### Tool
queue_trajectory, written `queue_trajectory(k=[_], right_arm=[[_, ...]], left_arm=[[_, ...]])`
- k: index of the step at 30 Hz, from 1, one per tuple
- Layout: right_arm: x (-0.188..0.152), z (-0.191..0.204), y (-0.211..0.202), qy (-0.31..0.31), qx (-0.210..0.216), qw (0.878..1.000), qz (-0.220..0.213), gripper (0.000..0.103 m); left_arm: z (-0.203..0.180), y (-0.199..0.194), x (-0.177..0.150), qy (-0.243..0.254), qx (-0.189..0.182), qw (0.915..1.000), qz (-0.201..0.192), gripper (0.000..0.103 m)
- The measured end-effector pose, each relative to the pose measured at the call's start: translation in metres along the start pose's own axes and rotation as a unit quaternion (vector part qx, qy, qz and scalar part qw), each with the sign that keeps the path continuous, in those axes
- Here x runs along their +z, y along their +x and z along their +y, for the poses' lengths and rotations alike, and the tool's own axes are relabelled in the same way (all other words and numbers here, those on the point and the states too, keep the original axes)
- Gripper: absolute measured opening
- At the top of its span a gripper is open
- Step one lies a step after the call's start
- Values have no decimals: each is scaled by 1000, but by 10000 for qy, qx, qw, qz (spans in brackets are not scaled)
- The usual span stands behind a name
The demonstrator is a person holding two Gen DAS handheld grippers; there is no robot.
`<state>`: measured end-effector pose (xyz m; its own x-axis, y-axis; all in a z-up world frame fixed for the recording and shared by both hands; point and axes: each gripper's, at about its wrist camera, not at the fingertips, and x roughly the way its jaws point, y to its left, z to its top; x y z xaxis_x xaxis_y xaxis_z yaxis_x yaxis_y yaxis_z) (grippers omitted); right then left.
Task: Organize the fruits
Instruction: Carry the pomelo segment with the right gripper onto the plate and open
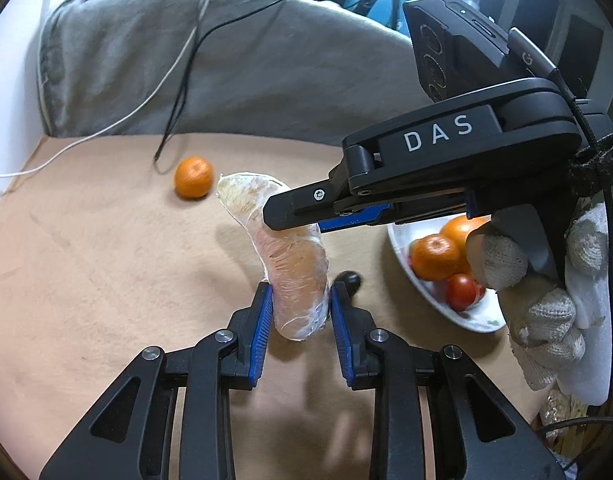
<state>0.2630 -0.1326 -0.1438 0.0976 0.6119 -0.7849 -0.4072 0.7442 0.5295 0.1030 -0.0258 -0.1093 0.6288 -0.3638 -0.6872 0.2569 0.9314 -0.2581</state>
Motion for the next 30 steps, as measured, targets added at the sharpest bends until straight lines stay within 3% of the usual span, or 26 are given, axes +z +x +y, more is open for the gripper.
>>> queue_trajectory(k=[11,30], right_arm=[[-20,-19,-56,115,-62,9992,-374,27],[-62,-91,-151,688,-286,9926,-962,27]], left_arm=[[-42,6,12,311,-289,9990,-140,28],[-140,37,28,959,-940,9909,-46,28]])
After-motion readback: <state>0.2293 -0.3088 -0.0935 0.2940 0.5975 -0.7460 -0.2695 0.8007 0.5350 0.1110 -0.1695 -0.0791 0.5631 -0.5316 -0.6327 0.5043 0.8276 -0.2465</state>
